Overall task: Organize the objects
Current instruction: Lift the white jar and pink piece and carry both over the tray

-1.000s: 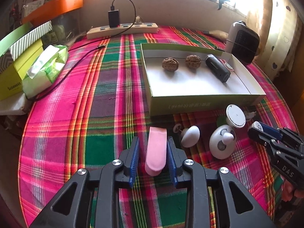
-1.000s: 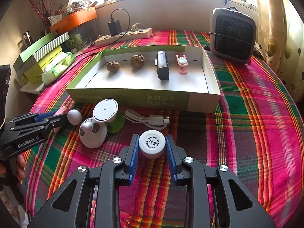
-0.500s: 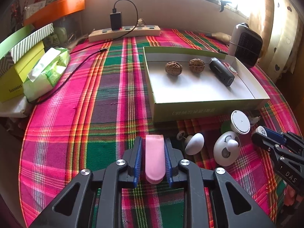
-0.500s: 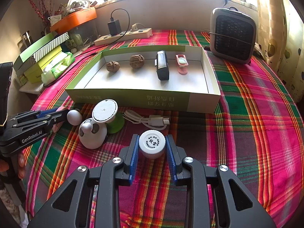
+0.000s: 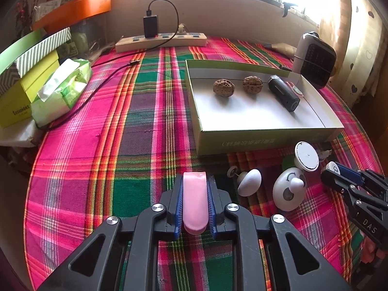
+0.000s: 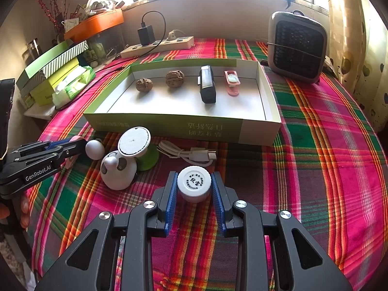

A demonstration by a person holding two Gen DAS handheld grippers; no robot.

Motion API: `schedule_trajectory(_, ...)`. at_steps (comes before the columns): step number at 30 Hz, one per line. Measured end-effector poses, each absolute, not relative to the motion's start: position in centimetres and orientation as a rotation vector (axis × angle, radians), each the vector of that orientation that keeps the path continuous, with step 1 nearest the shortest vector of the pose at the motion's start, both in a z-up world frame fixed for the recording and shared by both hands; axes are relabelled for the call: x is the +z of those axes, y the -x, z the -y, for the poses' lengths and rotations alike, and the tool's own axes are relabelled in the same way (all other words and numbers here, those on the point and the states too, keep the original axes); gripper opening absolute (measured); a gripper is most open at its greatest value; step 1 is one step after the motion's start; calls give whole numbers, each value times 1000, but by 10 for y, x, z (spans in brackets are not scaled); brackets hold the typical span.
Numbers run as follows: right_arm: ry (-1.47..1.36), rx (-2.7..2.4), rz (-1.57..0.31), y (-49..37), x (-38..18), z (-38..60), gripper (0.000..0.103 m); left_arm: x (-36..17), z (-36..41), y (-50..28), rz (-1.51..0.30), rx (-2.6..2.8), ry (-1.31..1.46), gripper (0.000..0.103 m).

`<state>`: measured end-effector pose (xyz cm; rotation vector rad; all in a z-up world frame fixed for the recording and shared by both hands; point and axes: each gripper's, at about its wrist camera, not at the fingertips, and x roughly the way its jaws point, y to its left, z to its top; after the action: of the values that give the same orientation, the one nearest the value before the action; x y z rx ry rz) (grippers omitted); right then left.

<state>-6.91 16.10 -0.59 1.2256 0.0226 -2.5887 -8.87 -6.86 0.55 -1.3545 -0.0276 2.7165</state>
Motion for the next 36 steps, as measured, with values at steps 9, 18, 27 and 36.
schedule_trajectory(9, -1202, -2605, -28, 68, 4, -161, 29, 20, 68, 86, 36, 2724, 1304, 16)
schedule_trajectory(18, -1156, -2625, -38, 71, 20, -161, 29, 38, 62, 89, 41, 2724, 1241, 16)
schedule_trajectory(27, -1123, -2647, -65, 83, 31, -161, 29, 48, 56, 103, 64, 2704, 1204, 16)
schedule_trajectory(36, -1106, -2662, -75, 104, 39, -163, 29, 52, 46, 126, 61, 2681, 1188, 16)
